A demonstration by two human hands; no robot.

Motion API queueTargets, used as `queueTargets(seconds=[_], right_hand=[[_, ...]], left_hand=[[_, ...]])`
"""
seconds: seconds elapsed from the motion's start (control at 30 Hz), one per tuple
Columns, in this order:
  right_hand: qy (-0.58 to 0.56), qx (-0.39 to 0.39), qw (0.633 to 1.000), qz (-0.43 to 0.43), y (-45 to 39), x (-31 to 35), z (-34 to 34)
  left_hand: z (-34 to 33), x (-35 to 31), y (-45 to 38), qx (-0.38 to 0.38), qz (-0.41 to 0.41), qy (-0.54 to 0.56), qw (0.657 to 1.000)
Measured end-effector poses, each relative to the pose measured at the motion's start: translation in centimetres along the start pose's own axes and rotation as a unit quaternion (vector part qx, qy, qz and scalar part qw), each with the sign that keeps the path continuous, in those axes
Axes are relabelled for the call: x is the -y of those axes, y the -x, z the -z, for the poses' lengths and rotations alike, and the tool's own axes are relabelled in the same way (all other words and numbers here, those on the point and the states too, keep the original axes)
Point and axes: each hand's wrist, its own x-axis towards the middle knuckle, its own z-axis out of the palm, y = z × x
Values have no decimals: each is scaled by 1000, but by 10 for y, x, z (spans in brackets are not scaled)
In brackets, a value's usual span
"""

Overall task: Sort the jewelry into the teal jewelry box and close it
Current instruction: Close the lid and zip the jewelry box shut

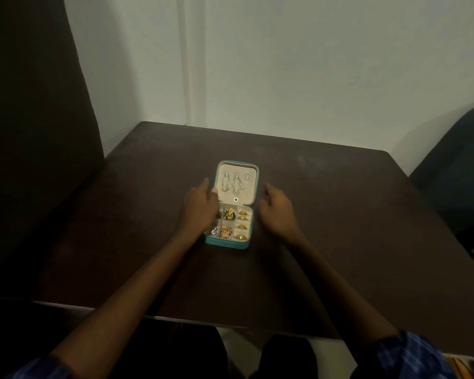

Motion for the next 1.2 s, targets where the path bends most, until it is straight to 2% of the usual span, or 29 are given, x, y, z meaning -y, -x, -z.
queueTargets(seconds=[0.1, 0.17, 0.3, 0.53, 0.7, 0.8, 0.87, 0.97, 1.07, 1.2], right_hand=[[-188, 77, 976, -77, 1, 8, 2], [-290, 111, 947, -85, 5, 14, 3], [-345, 91, 932, -70, 9, 11, 5], [-268, 48, 962, -14, 20, 0, 9], [-293, 95, 951, 32, 41, -7, 5], [-231, 116, 965, 53, 47, -17, 2], [-137, 120, 979, 91, 47, -22, 4], [-26, 148, 981, 119, 44, -24, 7], [-32, 176, 981, 82, 39, -16, 7], [13, 192, 978, 81, 29, -11, 3]], left_hand=[[8, -10, 0, 87, 92, 175, 976], [13, -14, 0, 104, 123, 188, 969], [19, 0, -10, 135, 172, 239, 946], [21, 9, -5, 164, 150, 267, 938], [22, 20, 0, 159, 114, 267, 944], [21, 28, 4, 163, 102, 251, 949], [19, 31, 6, 141, 103, 248, 953], [18, 32, 3, 120, 101, 203, 967], [20, 31, -2, 162, 51, 156, 973], [22, 29, -13, 217, -29, 54, 974]])
